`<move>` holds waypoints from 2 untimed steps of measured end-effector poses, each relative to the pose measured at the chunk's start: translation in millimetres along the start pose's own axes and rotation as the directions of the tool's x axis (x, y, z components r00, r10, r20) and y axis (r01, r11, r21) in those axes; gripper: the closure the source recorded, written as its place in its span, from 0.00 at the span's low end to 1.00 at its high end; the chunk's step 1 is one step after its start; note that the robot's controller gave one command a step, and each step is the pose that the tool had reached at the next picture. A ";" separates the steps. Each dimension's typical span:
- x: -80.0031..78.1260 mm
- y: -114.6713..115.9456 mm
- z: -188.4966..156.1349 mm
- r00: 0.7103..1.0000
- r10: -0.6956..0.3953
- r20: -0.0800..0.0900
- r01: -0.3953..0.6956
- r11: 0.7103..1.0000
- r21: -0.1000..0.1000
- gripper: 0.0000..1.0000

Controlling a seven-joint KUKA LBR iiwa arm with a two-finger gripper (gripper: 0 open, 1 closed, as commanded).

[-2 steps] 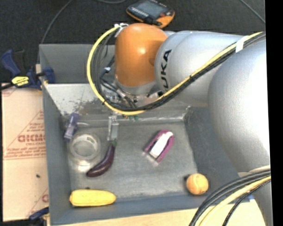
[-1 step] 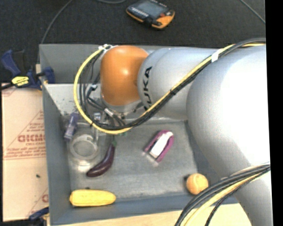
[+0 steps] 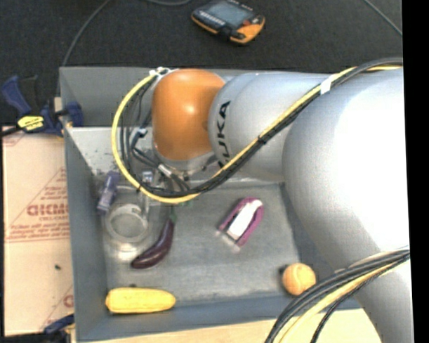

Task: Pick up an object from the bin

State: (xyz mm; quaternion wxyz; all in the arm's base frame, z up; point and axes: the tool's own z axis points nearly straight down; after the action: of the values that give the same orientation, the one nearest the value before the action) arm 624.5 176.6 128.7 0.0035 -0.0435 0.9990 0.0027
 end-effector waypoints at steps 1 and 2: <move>10.2 -51.5 23.7 0.987 -0.156 0.028 0.156 0.988 0.004 1.00; 0.6 -51.0 29.5 0.983 -0.182 0.005 0.182 0.983 0.001 1.00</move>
Offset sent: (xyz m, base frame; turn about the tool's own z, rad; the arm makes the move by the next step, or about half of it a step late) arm 0.0023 -0.0496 -0.0312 -0.1850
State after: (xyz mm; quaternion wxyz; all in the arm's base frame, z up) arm 628.6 126.0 98.9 0.0065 -0.1345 0.9909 0.0021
